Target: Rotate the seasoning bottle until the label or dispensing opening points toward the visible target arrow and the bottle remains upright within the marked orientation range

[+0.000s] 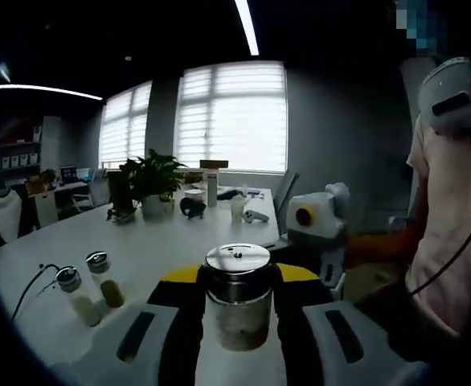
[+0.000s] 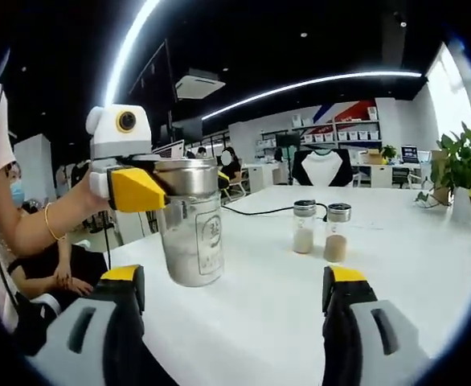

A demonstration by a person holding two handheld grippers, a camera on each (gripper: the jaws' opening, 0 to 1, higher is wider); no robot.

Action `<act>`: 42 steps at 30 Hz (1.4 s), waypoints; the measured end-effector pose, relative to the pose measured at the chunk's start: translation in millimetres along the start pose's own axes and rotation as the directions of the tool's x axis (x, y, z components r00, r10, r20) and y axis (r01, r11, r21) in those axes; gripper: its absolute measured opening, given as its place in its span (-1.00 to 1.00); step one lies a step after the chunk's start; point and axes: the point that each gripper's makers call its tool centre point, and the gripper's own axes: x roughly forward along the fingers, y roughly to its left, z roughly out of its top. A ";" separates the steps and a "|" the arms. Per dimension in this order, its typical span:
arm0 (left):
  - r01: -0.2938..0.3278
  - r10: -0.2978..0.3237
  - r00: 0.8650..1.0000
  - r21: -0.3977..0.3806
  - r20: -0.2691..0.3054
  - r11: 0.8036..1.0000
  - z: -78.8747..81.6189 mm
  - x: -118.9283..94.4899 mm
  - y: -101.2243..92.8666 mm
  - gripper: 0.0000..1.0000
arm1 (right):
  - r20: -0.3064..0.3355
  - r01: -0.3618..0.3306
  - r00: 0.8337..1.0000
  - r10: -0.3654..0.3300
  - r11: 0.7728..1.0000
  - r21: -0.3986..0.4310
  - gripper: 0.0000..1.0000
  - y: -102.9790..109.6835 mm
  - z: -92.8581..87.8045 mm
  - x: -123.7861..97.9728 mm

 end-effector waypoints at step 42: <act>-0.048 0.050 0.998 0.039 -0.045 0.998 -12.2 13.1 -0.3 -0.30 | 0.013 -0.030 0.999 0.031 0.999 -0.040 -0.43 19.7 -0.3 5.8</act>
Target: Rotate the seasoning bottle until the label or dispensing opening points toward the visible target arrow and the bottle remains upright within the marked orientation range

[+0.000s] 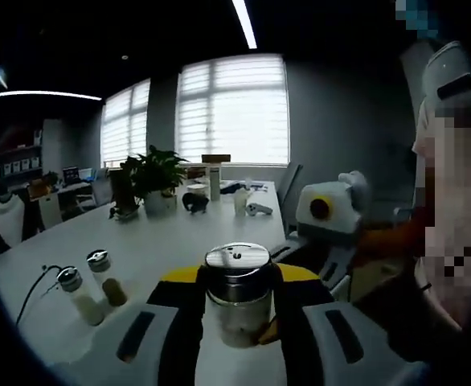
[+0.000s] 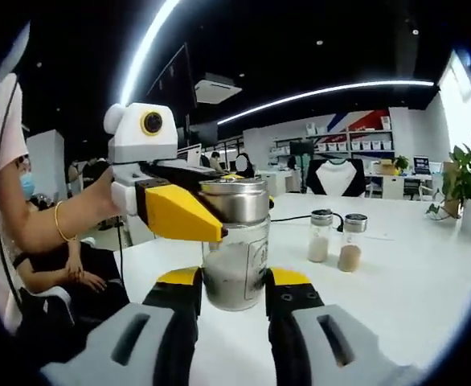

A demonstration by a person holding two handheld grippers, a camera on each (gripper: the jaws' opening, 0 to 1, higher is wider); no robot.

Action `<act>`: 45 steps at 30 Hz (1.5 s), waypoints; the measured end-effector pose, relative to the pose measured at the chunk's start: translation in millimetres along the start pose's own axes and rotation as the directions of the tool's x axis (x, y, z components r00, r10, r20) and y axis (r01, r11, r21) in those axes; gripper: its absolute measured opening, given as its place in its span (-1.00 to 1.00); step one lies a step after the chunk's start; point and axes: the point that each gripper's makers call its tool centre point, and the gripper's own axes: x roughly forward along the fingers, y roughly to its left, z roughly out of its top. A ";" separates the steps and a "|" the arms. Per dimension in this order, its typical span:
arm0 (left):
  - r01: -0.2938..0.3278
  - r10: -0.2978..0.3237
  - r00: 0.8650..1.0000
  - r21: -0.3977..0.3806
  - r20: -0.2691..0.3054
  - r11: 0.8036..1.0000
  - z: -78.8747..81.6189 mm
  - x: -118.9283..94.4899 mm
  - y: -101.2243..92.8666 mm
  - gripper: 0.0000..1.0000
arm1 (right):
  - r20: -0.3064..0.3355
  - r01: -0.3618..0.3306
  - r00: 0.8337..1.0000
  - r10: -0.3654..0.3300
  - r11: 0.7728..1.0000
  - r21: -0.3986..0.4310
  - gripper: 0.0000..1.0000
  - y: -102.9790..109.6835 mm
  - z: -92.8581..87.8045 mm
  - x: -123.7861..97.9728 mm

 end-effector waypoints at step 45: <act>-0.623 0.651 0.752 -0.213 0.100 0.752 4.6 -2.9 46.3 -0.21 | 0.021 0.268 0.963 -0.269 0.963 0.030 -0.44 -9.9 9.0 9.5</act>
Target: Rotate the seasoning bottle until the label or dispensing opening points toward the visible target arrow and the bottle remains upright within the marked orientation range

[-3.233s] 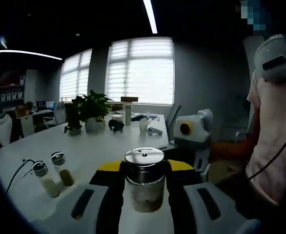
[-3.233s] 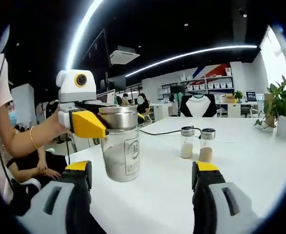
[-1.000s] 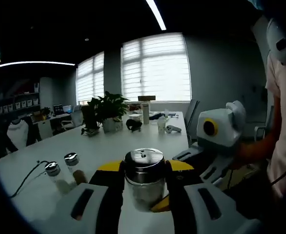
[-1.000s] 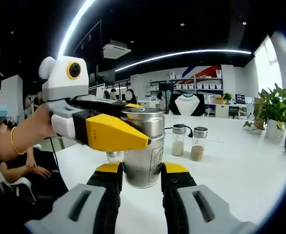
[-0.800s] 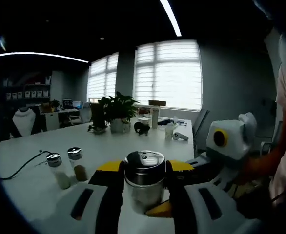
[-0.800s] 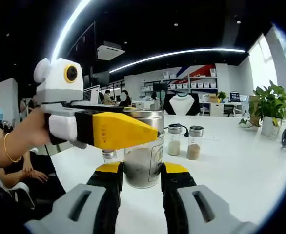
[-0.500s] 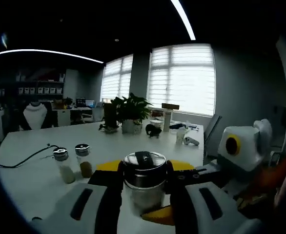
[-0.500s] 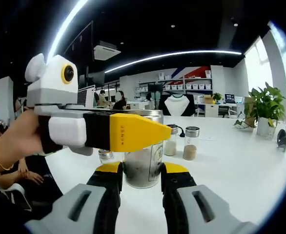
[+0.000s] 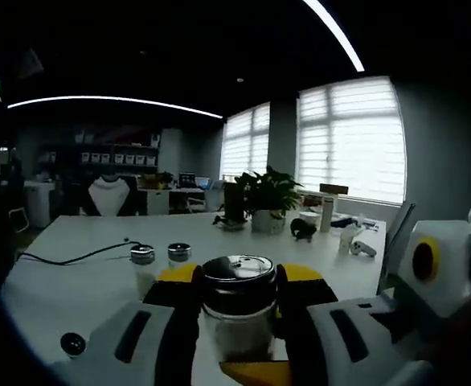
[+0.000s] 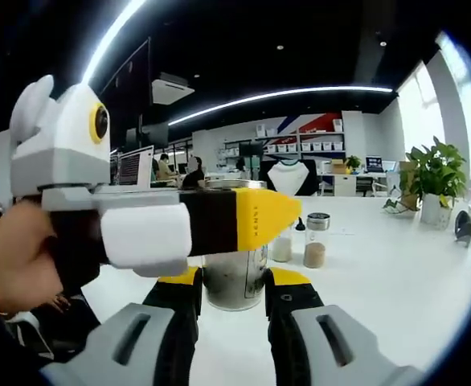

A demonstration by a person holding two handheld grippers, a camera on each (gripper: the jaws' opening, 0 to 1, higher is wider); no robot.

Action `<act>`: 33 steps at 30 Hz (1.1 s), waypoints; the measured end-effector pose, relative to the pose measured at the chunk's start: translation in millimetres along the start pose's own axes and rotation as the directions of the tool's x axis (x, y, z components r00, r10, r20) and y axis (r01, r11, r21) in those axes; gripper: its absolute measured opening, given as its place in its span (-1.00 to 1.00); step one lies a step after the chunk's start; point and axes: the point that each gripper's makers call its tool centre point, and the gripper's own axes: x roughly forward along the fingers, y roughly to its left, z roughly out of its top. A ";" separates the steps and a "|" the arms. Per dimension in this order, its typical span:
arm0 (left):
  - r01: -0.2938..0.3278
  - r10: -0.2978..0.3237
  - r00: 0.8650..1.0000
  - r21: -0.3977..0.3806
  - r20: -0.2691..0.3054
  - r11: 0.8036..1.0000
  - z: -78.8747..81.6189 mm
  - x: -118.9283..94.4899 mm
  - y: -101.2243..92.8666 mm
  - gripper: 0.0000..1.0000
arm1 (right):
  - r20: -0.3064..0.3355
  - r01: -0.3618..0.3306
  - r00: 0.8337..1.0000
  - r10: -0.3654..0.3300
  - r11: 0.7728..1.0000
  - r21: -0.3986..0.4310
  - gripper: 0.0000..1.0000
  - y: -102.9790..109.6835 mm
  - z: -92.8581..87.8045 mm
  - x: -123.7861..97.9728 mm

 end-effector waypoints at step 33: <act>0.574 -0.574 0.819 0.006 -0.018 0.819 34.8 -24.9 -28.6 -0.23 | 0.044 -0.315 0.948 0.314 0.949 0.021 -0.26 21.2 23.2 -17.5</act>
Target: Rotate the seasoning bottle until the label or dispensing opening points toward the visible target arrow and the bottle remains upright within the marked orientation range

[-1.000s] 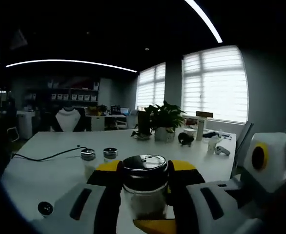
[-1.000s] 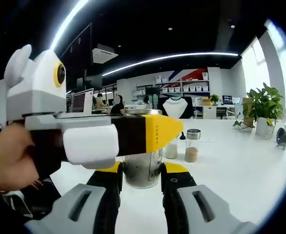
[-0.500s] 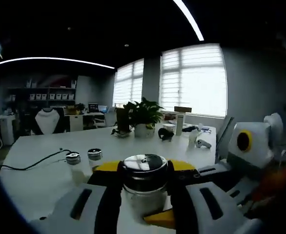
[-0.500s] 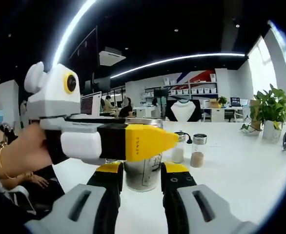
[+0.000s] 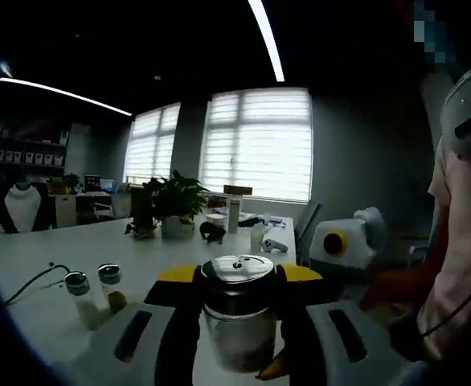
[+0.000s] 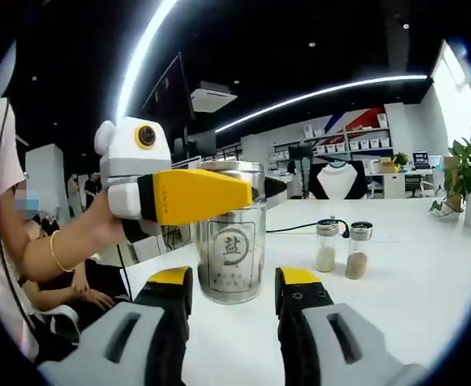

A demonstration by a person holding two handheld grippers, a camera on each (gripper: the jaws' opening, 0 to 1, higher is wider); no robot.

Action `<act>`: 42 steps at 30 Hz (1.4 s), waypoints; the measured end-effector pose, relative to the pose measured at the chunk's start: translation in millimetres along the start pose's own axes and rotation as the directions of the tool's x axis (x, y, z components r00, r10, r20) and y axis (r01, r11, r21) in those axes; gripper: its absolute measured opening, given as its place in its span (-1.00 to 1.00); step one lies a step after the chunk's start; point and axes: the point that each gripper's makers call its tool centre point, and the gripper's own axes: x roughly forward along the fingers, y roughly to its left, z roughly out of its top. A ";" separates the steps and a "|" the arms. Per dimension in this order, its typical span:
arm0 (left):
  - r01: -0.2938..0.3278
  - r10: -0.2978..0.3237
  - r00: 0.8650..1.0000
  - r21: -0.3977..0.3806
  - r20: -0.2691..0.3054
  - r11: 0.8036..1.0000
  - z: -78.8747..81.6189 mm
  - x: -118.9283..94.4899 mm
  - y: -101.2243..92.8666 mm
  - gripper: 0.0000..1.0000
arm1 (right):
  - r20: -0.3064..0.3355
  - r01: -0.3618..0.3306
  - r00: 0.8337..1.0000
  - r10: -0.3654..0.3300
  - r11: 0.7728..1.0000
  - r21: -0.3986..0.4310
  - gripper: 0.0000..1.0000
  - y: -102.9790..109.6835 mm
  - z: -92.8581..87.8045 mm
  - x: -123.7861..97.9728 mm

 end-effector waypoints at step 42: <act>-0.066 0.067 0.997 0.031 -0.024 0.997 -1.1 4.8 2.0 0.89 | 0.051 0.099 0.994 -0.096 0.992 -0.078 -0.40 -2.5 13.1 -1.8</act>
